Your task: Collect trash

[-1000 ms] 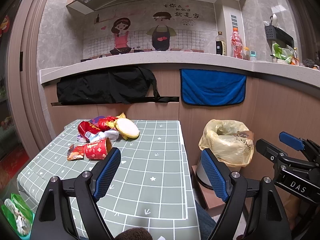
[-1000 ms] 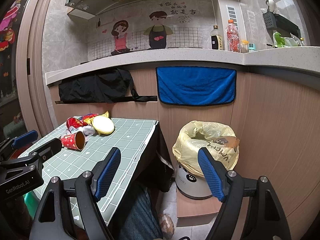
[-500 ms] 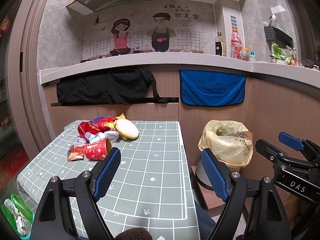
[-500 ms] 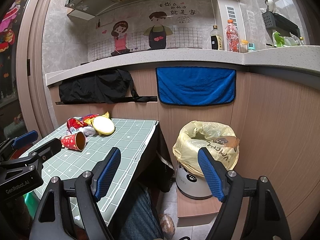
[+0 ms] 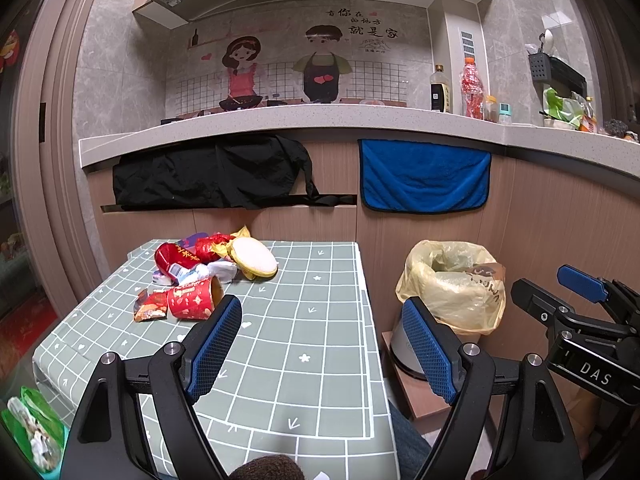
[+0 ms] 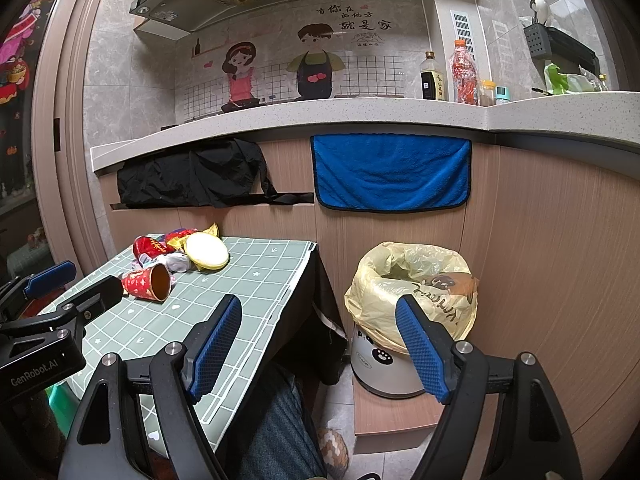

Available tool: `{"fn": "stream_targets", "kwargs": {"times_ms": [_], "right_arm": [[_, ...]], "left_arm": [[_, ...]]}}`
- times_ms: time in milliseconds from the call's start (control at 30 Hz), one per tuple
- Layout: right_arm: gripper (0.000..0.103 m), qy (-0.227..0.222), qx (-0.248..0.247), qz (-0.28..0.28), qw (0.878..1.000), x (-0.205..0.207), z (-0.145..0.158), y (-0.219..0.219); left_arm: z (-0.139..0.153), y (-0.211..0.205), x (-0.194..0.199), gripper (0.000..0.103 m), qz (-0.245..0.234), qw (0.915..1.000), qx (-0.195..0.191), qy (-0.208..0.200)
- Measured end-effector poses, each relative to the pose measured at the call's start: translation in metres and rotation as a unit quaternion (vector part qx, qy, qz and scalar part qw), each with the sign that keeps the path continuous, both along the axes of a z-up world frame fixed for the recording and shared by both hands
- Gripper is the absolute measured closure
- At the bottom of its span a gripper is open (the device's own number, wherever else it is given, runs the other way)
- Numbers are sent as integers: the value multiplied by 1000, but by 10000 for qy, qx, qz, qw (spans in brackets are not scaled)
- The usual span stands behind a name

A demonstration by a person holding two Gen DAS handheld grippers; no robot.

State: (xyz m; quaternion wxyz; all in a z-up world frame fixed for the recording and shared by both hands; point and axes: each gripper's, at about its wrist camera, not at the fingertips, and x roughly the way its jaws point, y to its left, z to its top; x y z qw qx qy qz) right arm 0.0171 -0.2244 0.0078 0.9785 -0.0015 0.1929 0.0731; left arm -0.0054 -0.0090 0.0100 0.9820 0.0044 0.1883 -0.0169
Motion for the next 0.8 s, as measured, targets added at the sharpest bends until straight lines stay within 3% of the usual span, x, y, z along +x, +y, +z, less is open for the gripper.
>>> {"fn": "stream_targets", "kwargs": {"times_ms": [233, 433, 633, 800], "right_arm": [[26, 44, 24, 26, 10000, 1, -1, 0], [26, 71, -99, 16, 9999, 13, 2, 4], [26, 214, -75, 254, 9994, 51, 3, 18], [26, 360, -44, 637, 9973, 96, 4, 44]], "left_arm": [[3, -3, 1, 20, -41, 10000, -17, 34], [6, 13, 28, 20, -73, 9999, -91, 77], [0, 80, 70, 20, 460, 9976, -470, 238], [-17, 153, 101, 20, 1103, 9889, -854, 519]]}}
